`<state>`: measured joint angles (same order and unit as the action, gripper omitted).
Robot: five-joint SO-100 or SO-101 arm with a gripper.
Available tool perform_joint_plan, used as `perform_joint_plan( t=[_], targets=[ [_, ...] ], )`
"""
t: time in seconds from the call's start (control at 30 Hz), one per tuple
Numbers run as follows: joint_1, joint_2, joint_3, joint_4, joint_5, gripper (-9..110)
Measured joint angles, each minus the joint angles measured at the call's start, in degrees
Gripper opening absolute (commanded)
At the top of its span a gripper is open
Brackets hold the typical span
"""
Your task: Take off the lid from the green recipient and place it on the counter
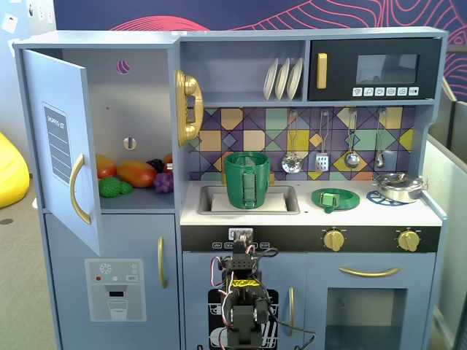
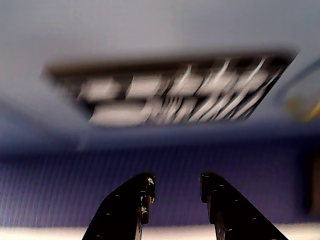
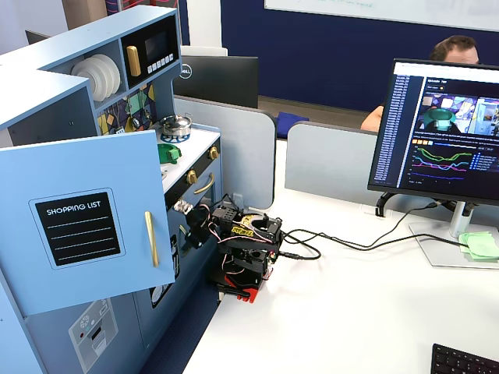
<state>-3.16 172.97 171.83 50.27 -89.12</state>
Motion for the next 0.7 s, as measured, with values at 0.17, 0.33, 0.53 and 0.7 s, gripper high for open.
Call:
perform_joint_plan(
  t=[0.17,0.33,0.53,0.7],
  targets=[
    [-0.79,0.26,0.26,11.78,3.08,0],
    [-1.14,4.66,-0.26,24.43,2.99,1],
    [-0.97,8.96,0.09,26.89,0.88,1],
    [-0.53,8.96,0.09,26.89,1.14,1]
  ],
)
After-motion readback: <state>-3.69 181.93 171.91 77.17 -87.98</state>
